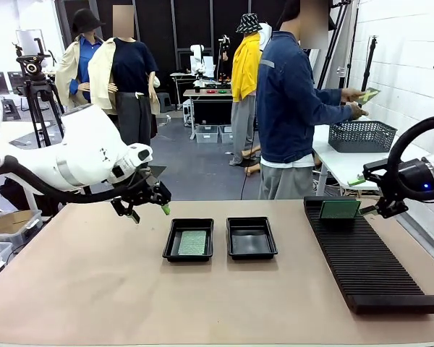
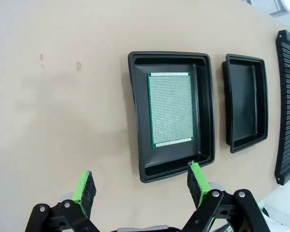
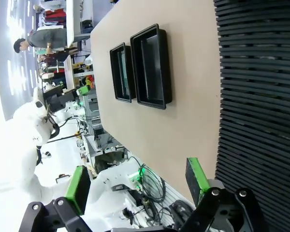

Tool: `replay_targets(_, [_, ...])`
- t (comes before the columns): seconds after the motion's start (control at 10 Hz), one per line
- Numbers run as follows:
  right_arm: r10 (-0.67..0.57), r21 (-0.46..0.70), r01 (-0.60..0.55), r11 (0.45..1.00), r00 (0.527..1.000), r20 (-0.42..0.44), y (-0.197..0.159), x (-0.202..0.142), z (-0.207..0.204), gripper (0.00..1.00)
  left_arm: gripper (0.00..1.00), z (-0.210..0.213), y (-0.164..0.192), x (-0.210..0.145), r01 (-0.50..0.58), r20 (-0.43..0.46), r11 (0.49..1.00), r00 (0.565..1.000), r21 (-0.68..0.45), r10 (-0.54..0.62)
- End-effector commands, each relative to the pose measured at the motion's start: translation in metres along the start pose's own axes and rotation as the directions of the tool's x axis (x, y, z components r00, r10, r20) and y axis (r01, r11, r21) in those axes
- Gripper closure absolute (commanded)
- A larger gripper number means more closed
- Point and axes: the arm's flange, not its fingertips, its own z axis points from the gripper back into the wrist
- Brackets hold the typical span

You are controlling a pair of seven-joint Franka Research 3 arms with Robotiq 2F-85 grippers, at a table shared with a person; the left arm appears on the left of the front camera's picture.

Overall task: Inspect and transfer BCBs to ESD trays.
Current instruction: Pick up the ESD tray and place it on the left side of the table.

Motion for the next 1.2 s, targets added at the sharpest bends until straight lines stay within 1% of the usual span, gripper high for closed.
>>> replay_targets(0.0, [0.070, 0.044, -0.071, 0.996, 0.997, 0.029, -0.009, -0.009, 0.002, 0.00, 0.00, -0.012, -0.015, 0.010, -0.014, -0.003, 0.999, 1.000, 0.040, 0.014])
replay_targets(0.1, [0.104, 0.043, -0.106, 0.993, 0.994, 0.036, -0.013, -0.012, 0.004, 0.00, 0.00, -0.023, -0.018, 0.011, -0.018, -0.004, 0.998, 1.000, 0.054, 0.018])
replay_targets(0.2, [0.108, 0.043, -0.111, 0.993, 0.992, 0.066, -0.012, -0.015, 0.003, 0.00, 0.00, -0.031, -0.021, 0.011, -0.021, -0.014, 0.998, 1.000, 0.066, 0.022])
replay_targets(0.3, [0.060, 0.005, -0.060, 0.998, 0.998, 0.010, -0.009, -0.005, 0.005, 0.00, 0.00, -0.041, -0.023, 0.013, -0.022, -0.022, 0.997, 0.999, 0.077, 0.024])
replay_targets(0.5, [0.060, 0.005, -0.060, 0.998, 0.998, 0.010, -0.009, -0.005, 0.005, 0.00, 0.00, -0.061, -0.024, 0.016, -0.038, -0.022, 0.995, 0.999, 0.088, 0.040])
replay_targets(0.7, [0.060, 0.005, -0.060, 0.998, 0.998, 0.010, -0.009, -0.005, 0.005, 0.00, 0.00, -0.073, -0.021, 0.023, -0.063, -0.024, 0.996, 0.998, 0.070, 0.064])
replay_targets(0.8, [0.060, 0.005, -0.060, 0.998, 0.998, 0.010, -0.009, -0.005, 0.005, 0.00, 0.00, -0.079, -0.020, 0.027, -0.058, -0.032, 0.997, 0.998, 0.042, 0.059])
replay_targets(1.1, [0.060, 0.005, -0.060, 0.998, 0.998, 0.010, -0.009, -0.005, 0.005, 0.00, 0.00, -0.102, -0.019, 0.031, -0.073, -0.068, 0.995, 0.995, 0.071, 0.078])
